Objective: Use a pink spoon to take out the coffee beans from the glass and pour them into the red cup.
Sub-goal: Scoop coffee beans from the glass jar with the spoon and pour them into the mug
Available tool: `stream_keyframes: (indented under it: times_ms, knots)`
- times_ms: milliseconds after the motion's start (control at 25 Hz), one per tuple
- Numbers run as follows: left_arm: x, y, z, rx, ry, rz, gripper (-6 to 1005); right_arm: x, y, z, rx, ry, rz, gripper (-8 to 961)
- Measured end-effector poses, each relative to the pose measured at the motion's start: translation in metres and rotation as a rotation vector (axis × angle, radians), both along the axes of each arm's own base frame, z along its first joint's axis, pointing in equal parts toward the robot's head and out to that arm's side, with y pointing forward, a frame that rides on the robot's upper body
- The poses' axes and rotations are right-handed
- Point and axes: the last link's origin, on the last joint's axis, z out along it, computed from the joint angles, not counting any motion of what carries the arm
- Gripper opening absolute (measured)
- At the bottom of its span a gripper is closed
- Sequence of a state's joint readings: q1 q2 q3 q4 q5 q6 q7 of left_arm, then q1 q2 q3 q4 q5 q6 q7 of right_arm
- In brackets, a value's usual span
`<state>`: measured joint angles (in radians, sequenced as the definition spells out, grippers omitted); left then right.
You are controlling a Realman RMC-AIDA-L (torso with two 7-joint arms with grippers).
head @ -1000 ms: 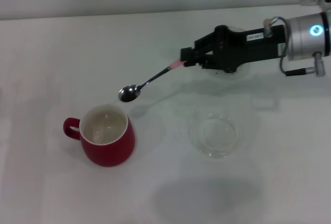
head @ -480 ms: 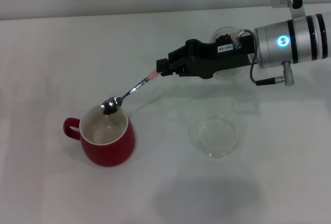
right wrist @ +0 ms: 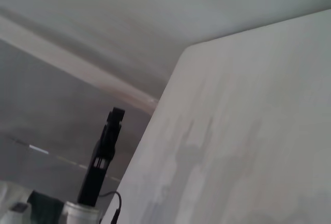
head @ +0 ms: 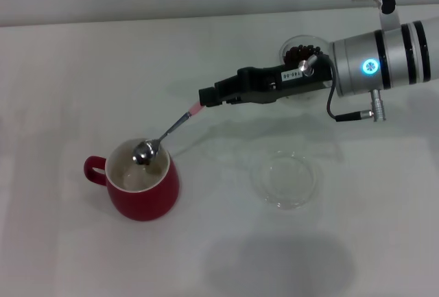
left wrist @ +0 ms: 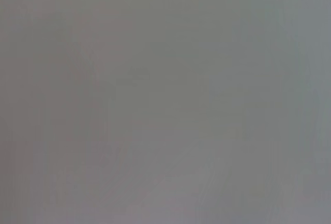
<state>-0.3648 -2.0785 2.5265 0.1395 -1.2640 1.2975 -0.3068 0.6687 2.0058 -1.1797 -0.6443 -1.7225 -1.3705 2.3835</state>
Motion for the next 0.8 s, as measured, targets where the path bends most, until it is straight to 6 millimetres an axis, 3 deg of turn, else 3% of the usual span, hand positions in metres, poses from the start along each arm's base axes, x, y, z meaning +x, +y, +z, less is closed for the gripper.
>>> stream_keyframes:
  times_ms: [520, 640, 800]
  knots:
    - [0.0, 0.0, -0.001, -0.002, -0.003, 0.005, 726, -0.006, -0.003, -0.002, 0.089, -0.002, 0.22, 280]
    - [-0.001, -0.001, -0.001, -0.002, -0.004, 0.006, 727, -0.001, -0.004, 0.009, 0.125, 0.052, 0.189, 281]
    - [-0.001, -0.002, -0.001, -0.002, -0.005, 0.007, 727, 0.016, -0.012, 0.039, 0.169, 0.149, 0.138, 282]
